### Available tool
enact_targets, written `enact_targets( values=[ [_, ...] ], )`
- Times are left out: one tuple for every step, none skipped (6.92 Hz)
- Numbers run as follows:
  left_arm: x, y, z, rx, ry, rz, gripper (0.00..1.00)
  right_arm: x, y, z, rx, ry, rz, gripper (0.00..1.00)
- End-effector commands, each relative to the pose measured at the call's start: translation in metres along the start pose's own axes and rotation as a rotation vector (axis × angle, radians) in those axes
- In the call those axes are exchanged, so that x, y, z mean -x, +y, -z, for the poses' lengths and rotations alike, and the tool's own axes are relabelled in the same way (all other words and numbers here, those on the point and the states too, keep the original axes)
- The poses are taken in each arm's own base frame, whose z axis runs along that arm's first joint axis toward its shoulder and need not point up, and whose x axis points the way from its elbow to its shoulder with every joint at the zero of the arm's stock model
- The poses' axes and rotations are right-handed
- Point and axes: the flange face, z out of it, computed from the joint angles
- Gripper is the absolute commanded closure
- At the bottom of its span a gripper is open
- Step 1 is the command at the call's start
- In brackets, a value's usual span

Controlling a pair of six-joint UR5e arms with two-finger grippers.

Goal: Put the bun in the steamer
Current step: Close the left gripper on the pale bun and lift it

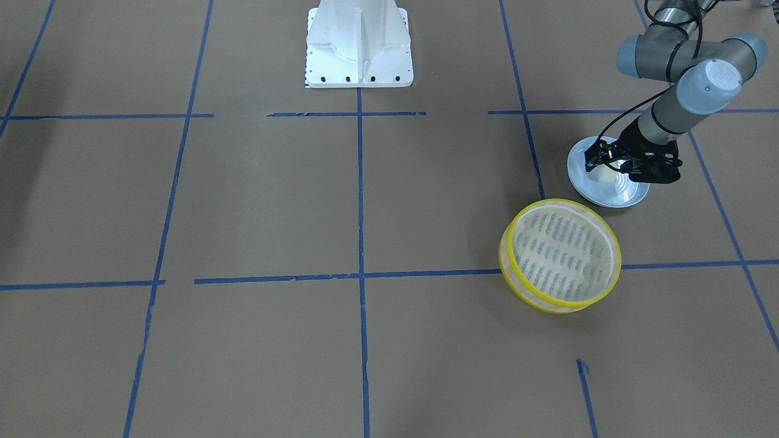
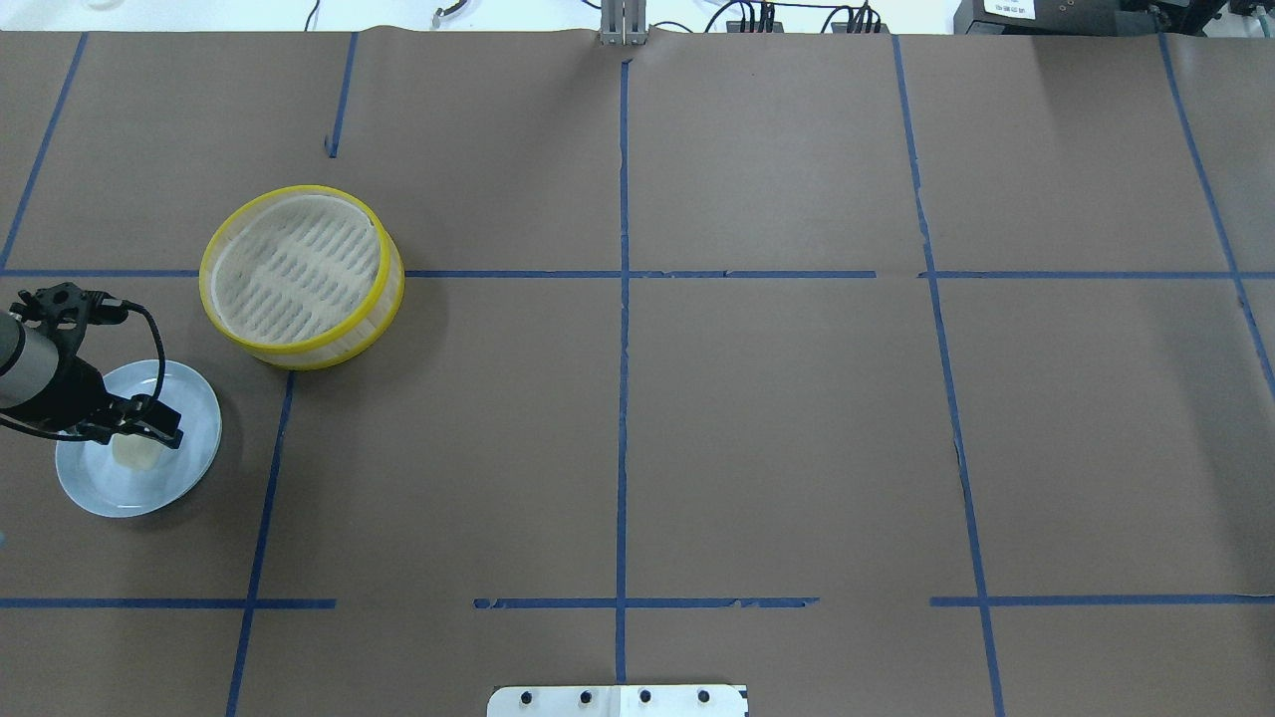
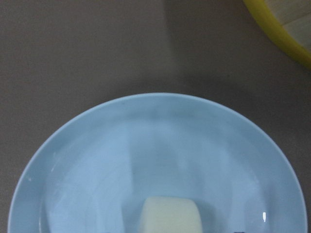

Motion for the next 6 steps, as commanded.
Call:
enact_targets(
  values=[
    [0.000,0.001,-0.002,0.006,0.000,-0.005,0.37,0.000,0.000,0.000,0.000,0.000,0.000,0.00],
    [-0.001,0.001,-0.002,0.007,0.003,-0.003,0.40,0.000,0.000,0.000,0.000,0.000,0.000,0.00],
    [-0.004,0.001,0.001,0.006,0.008,-0.006,0.45,0.000,0.000,0.000,0.000,0.000,0.000,0.00],
    [-0.007,0.002,0.005,0.003,0.015,-0.009,0.51,0.000,0.000,0.000,0.000,0.000,0.000,0.00],
    [-0.007,0.001,0.009,-0.004,0.020,-0.004,0.58,0.000,0.000,0.000,0.000,0.000,0.000,0.00],
    [-0.011,0.004,0.020,-0.020,0.029,-0.009,0.69,0.000,0.000,0.000,0.000,0.000,0.000,0.00]
  ],
)
